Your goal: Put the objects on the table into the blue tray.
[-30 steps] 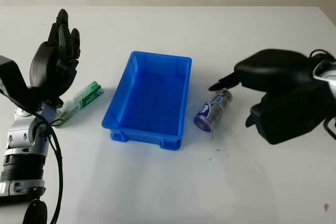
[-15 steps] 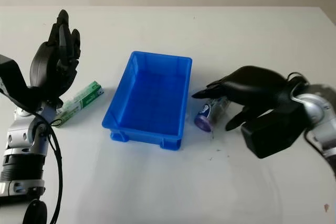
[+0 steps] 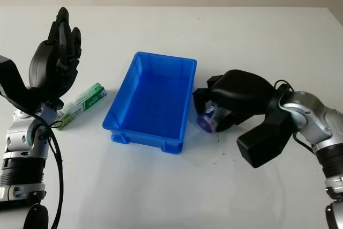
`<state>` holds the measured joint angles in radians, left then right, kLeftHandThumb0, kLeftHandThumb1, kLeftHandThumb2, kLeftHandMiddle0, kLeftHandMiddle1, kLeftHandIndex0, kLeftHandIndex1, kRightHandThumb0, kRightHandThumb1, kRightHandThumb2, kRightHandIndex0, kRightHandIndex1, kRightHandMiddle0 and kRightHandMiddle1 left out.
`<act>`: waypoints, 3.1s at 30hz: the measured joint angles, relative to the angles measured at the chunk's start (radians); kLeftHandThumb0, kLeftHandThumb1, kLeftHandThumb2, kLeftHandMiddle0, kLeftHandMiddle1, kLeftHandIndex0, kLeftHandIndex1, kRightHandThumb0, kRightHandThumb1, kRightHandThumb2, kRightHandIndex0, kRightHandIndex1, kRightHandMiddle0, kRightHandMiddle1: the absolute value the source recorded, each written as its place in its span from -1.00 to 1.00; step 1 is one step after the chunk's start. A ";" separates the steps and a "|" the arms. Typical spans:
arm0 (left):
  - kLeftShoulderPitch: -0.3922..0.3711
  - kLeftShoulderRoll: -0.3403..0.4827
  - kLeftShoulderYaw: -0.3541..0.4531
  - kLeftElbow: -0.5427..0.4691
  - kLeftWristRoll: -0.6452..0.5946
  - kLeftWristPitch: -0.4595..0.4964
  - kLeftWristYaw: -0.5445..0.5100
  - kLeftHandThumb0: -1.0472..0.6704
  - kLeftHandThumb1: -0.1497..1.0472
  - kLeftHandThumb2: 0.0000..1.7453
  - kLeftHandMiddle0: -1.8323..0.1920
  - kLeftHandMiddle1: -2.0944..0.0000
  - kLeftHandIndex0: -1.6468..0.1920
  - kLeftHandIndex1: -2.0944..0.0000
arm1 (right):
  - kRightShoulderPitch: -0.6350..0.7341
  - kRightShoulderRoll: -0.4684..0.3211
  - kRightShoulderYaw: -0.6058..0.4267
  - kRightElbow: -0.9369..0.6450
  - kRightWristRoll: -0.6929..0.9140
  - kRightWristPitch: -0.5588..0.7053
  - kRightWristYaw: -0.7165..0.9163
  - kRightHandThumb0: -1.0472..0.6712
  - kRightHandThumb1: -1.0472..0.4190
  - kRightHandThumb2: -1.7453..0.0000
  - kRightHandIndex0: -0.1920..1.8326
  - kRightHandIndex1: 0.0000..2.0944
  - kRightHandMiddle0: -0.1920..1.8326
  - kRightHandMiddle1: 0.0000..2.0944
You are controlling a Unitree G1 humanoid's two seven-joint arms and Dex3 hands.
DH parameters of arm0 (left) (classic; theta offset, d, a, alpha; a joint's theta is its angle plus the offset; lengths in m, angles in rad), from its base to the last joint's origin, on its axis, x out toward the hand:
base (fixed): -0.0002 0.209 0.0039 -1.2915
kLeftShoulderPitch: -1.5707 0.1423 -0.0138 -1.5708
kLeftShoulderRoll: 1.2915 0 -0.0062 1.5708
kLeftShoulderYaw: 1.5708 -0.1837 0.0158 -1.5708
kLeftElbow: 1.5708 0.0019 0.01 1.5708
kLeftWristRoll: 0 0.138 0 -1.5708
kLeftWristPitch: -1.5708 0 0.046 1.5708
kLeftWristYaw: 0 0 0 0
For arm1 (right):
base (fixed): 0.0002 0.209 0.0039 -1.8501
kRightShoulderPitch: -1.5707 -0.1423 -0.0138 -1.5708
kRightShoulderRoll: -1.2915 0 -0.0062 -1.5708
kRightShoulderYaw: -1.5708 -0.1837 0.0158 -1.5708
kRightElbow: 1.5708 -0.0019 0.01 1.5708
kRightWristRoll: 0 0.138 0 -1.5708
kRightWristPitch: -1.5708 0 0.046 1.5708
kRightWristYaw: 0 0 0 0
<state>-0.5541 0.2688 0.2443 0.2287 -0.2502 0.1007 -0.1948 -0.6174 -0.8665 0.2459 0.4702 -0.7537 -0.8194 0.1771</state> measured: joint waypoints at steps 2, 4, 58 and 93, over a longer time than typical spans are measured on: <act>0.000 0.002 -0.002 0.000 0.005 -0.001 -0.002 -0.70 1.00 -0.26 1.00 1.00 1.00 1.00 | -0.009 -0.001 0.004 0.029 -0.024 -0.004 -0.045 -0.40 -1.00 0.84 0.24 1.00 0.08 1.00; 0.000 0.002 -0.003 0.000 0.006 -0.001 -0.005 -0.70 1.00 -0.26 1.00 1.00 1.00 1.00 | -0.022 -0.002 0.006 0.060 -0.040 0.000 -0.073 -0.37 -1.00 0.84 0.18 1.00 0.02 1.00; 0.025 -0.004 -0.024 -0.019 0.019 -0.020 -0.008 -0.66 1.00 -0.24 1.00 1.00 1.00 1.00 | -0.186 0.207 -0.007 -0.199 0.272 0.283 0.236 -0.82 -1.00 0.48 -1.00 -1.00 -1.00 -1.00; 0.248 0.426 -0.226 -0.759 0.747 0.764 -0.096 -0.68 1.00 -0.79 0.92 0.95 0.94 0.95 | 0.200 0.279 -0.300 -0.321 0.479 0.806 0.044 -0.72 -1.00 0.40 -1.00 -1.00 -1.00 -1.00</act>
<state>-0.3063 0.6950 0.0184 -0.5306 0.4964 0.8651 -0.2913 -0.4171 -0.5875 -0.0545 0.1493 -0.2750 -0.0135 0.2212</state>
